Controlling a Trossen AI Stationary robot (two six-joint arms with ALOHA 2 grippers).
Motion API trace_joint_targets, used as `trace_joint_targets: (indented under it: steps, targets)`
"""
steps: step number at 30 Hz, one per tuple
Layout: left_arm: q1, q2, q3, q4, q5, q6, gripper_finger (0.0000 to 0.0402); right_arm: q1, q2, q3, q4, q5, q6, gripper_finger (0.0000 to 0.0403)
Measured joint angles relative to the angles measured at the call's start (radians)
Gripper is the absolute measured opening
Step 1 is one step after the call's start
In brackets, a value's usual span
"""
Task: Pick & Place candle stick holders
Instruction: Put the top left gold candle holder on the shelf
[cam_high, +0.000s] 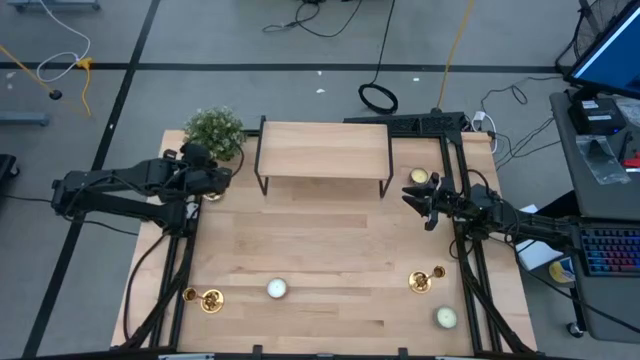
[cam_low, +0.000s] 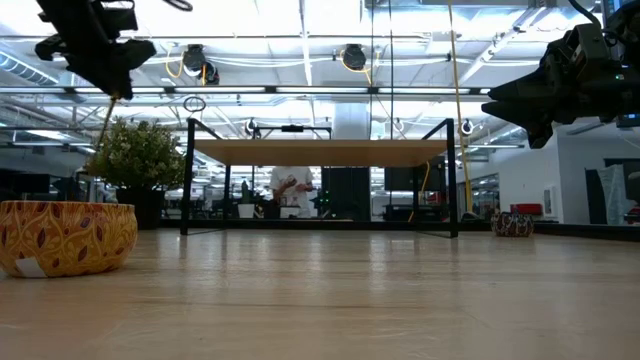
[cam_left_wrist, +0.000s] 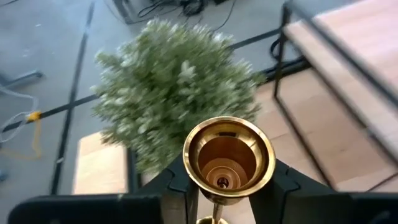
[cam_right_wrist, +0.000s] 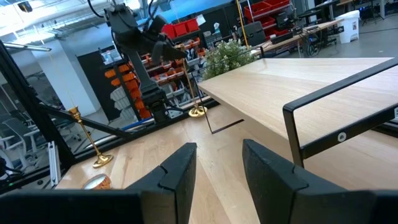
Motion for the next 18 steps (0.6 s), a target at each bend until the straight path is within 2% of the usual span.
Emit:
trace_joint_targets:
  steps: [5, 12, 18]
  targets:
    - [0.0, -0.039, 0.0, 0.068, -0.005, 0.027, 0.0121, 0.0, 0.0, 0.0, 0.0, 0.0, 0.0, 0.0126]
    - [0.0, -0.106, 0.0, 0.177, -0.004, 0.073, 0.01, 0.0, 0.0, 0.0, 0.0, 0.0, 0.0, 0.0126]
    - [0.0, -0.145, 0.009, 0.224, 0.058, 0.073, 0.012, 0.0, 0.0, 0.0, 0.0, 0.0, 0.0, 0.0126]
